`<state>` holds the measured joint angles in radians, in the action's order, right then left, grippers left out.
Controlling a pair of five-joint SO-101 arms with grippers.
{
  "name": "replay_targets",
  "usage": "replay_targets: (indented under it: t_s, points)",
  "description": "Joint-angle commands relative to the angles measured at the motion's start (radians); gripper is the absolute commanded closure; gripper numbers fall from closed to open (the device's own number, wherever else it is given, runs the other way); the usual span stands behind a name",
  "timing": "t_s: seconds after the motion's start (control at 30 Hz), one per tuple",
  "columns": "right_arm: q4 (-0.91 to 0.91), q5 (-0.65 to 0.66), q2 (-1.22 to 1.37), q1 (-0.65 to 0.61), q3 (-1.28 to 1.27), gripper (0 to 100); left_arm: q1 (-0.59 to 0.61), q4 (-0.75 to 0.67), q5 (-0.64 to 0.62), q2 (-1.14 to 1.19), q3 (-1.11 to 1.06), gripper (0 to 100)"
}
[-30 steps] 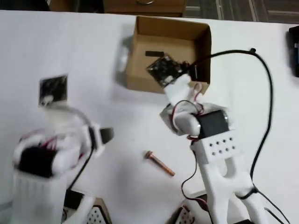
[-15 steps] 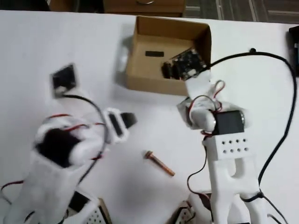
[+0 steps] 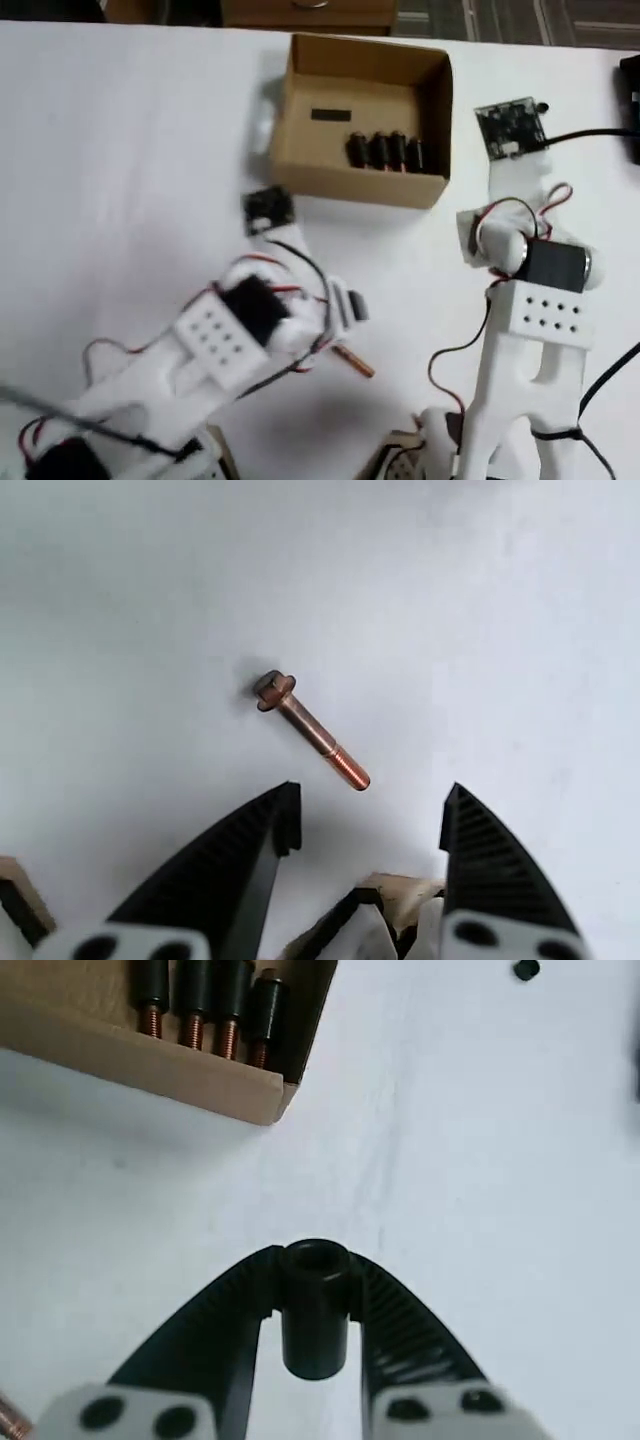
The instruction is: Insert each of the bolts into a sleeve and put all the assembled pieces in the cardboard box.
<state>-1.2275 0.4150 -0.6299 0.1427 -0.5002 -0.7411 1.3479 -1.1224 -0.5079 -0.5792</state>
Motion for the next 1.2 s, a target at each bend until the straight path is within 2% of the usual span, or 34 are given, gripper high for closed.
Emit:
replay_targets:
  t_s: [0.0, 0.3, 0.5, 0.8, 1.17]
  points:
    - [0.053, 0.005, -0.039, 0.015, -0.028, 97.9, -0.041, -0.046, -0.035, 0.101, 0.054, 76]
    - [0.128, -0.003, -0.041, 0.022, -0.032, 97.9, -0.020, -0.092, -0.060, 0.342, 0.110, 76]
    - [0.171, 0.003, -0.041, 0.090, -0.035, 97.9, 0.025, -0.140, -0.060, 0.445, 0.110, 76]
    - [0.242, -0.005, -0.030, 0.087, -0.037, 97.9, 0.026, -0.143, -0.089, 0.482, 0.108, 76]
    - [0.291, 0.002, -0.039, 0.087, -0.118, 97.9, -0.038, -0.150, -0.101, 0.483, 0.104, 76]
